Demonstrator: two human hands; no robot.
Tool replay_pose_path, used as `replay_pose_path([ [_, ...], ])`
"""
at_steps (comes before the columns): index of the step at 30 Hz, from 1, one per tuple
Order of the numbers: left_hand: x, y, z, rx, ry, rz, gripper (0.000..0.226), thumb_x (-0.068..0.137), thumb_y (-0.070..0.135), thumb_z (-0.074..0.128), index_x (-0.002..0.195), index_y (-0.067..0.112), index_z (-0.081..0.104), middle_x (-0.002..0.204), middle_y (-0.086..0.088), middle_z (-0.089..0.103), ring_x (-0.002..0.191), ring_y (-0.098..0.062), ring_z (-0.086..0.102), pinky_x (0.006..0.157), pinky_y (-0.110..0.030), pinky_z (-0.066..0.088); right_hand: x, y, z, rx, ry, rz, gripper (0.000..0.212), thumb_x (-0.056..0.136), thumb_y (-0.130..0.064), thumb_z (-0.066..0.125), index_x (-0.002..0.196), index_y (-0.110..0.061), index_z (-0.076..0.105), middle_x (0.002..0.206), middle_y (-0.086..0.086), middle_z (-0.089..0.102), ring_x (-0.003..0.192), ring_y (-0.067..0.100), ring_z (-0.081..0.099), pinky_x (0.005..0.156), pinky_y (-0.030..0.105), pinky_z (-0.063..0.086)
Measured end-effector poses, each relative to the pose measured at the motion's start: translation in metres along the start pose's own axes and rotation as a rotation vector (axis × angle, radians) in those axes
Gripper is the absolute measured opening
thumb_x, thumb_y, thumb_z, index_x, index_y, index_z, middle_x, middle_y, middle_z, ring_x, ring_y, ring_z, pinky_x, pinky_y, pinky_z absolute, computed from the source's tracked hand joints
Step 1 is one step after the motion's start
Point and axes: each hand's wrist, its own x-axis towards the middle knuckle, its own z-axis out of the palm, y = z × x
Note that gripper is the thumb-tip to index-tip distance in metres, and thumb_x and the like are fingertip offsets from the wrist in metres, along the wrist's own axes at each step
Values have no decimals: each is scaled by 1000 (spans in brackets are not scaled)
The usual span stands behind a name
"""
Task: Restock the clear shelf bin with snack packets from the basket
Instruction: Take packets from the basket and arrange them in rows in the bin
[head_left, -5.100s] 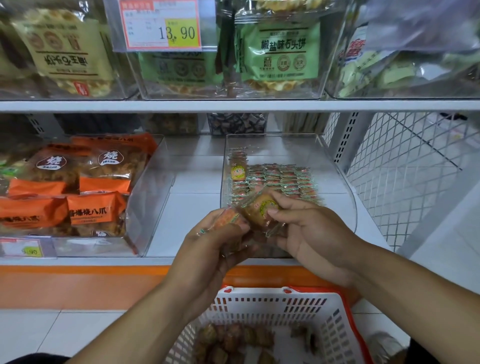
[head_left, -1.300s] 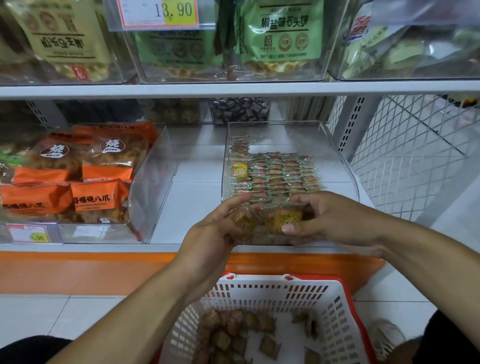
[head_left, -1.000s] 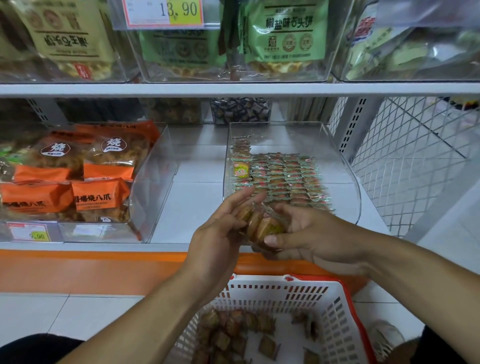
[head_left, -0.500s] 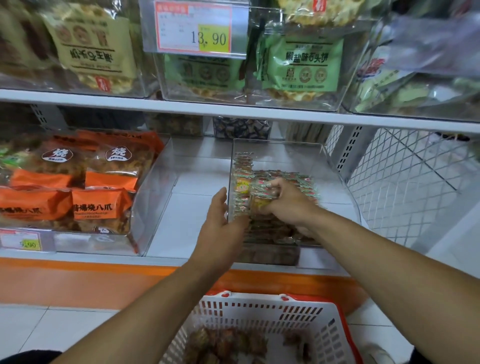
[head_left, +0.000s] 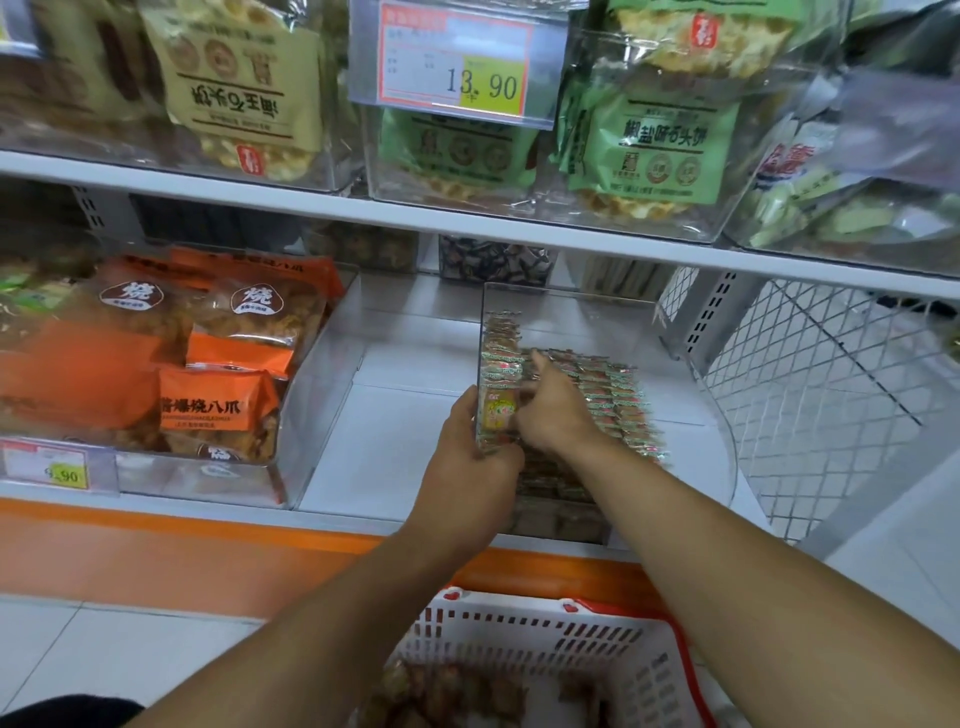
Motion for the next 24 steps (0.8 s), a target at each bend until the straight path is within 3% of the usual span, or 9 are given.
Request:
replay_pose_path([
  [4,-2,4,-1,32,30,15,49,98,19,61,99,66,46,83,41,64,77,23,61,55,-2,46,-5,-6,5,-25,7,-36,83,82,7,63,156,-16,33,131,11,64,115,28,63,88,34,55],
  [7,-11,9,-2,11,87,24,42,97,18,64,111,55,48,90,43,63,79,29,56,60,2,41,-9,-10,4,-43,-2,-23,69,83,0,66,147,-11,43,130,12,65,119,30,62,97,37,53],
  [9,-20,8,0,19,233,41,45,95,16,65,132,36,49,118,29,57,104,16,56,78,-4,41,-12,-9,-2,-71,28,-20,67,86,-6,67,148,-10,43,136,13,61,126,31,57,105,37,48],
  [10,-26,8,0,35,316,61,44,93,14,66,132,27,50,123,17,57,112,3,55,81,-6,40,-15,-9,-5,-57,53,-36,67,87,-6,66,149,-10,41,139,14,58,129,31,55,107,37,46],
  [14,-50,-3,-5,-77,429,84,22,88,1,62,102,16,52,92,0,61,74,-7,55,61,-11,42,-57,-3,-11,126,355,-298,53,90,-1,63,140,-17,52,135,4,57,124,17,54,104,30,48],
  [16,-63,-21,-5,-104,408,-10,23,89,-4,57,93,17,48,84,-4,56,63,-8,50,55,-17,41,-93,1,-8,281,584,-590,33,88,5,60,117,-11,64,115,4,65,107,14,61,90,21,51],
  [18,-74,-49,-2,-45,365,-176,21,88,-4,53,90,17,48,84,-9,55,68,-18,52,56,-26,43,-125,17,8,379,662,-828,17,87,10,57,91,-4,66,92,8,66,88,20,63,77,29,52],
  [21,-84,-113,4,294,199,-424,15,88,2,55,101,5,58,99,-14,68,95,-32,65,84,-43,53,-160,62,61,393,496,-798,18,83,11,53,75,-2,61,79,9,62,74,27,59,66,37,48],
  [24,-102,-187,-9,599,-150,-520,19,90,7,62,107,11,55,102,-4,64,103,-23,65,93,-35,48,-185,132,124,206,-23,-260,14,96,-16,55,87,-8,64,95,5,70,91,25,66,77,42,56],
])
